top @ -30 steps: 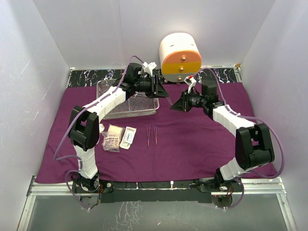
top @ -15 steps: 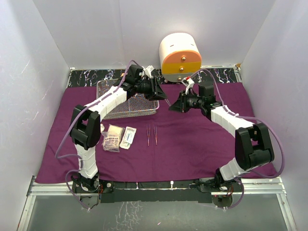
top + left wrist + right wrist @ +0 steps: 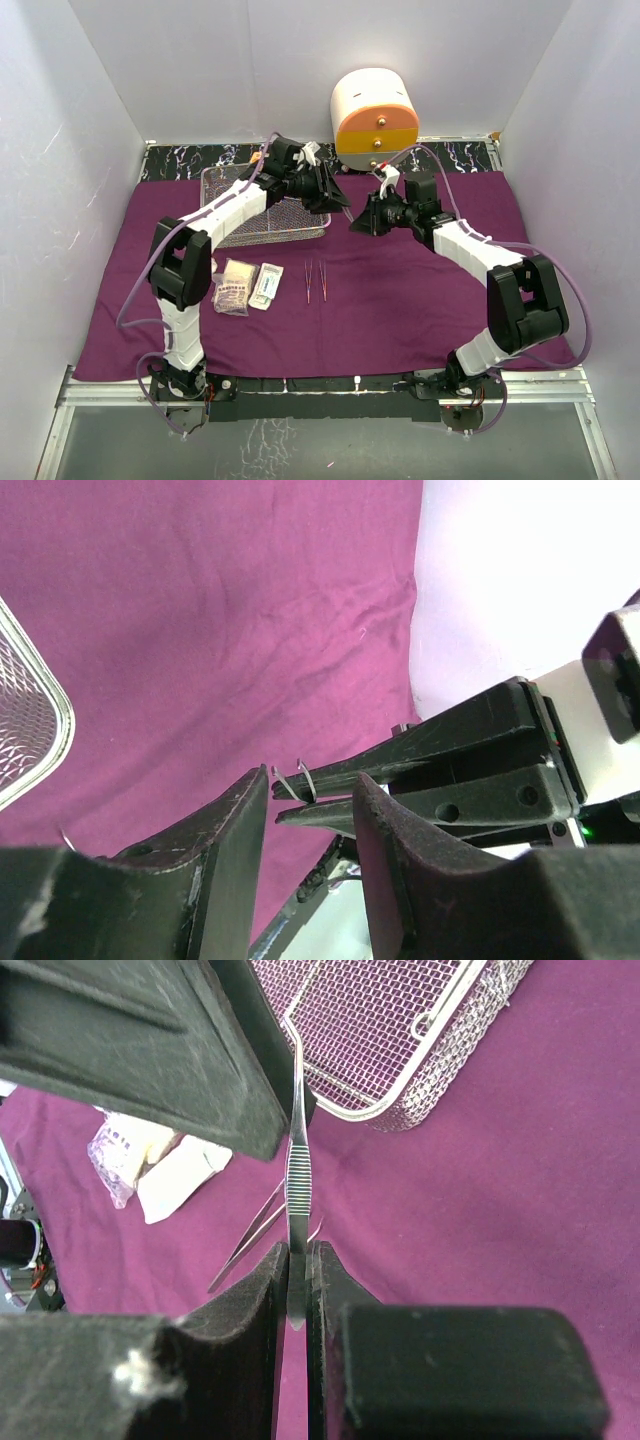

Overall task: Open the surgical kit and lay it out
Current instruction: Place the medical item in the surgical kit.

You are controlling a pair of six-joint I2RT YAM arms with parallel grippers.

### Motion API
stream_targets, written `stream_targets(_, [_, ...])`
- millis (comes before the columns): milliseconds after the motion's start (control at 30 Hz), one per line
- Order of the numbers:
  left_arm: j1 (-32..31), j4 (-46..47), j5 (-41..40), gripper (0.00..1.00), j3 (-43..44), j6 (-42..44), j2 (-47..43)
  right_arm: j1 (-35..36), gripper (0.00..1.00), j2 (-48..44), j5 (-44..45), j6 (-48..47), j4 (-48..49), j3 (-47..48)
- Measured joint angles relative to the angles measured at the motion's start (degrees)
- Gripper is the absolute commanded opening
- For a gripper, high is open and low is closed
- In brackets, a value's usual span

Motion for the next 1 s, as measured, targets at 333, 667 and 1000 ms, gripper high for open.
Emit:
stream_targets(333, [-1.6, -0.7, -0.7, 0.34, 0.0, -4.7, 2.4, 2.4, 0.04, 1.1, 3.6, 0.6, -1.4, 1.4])
stream_targets(667, [-1.7, 0.2, -0.7, 0.18, -2.4, -8.2, 2.6, 2.9, 0.05, 1.1, 5.1, 1.8, -1.4, 1.6])
stream_targets(1000, [-1.7, 1.4, -0.3, 0.1, -3.3, -9.8, 3.3, 3.2, 0.11, 1.9, 6.4, 2.7, -2.3, 1.6])
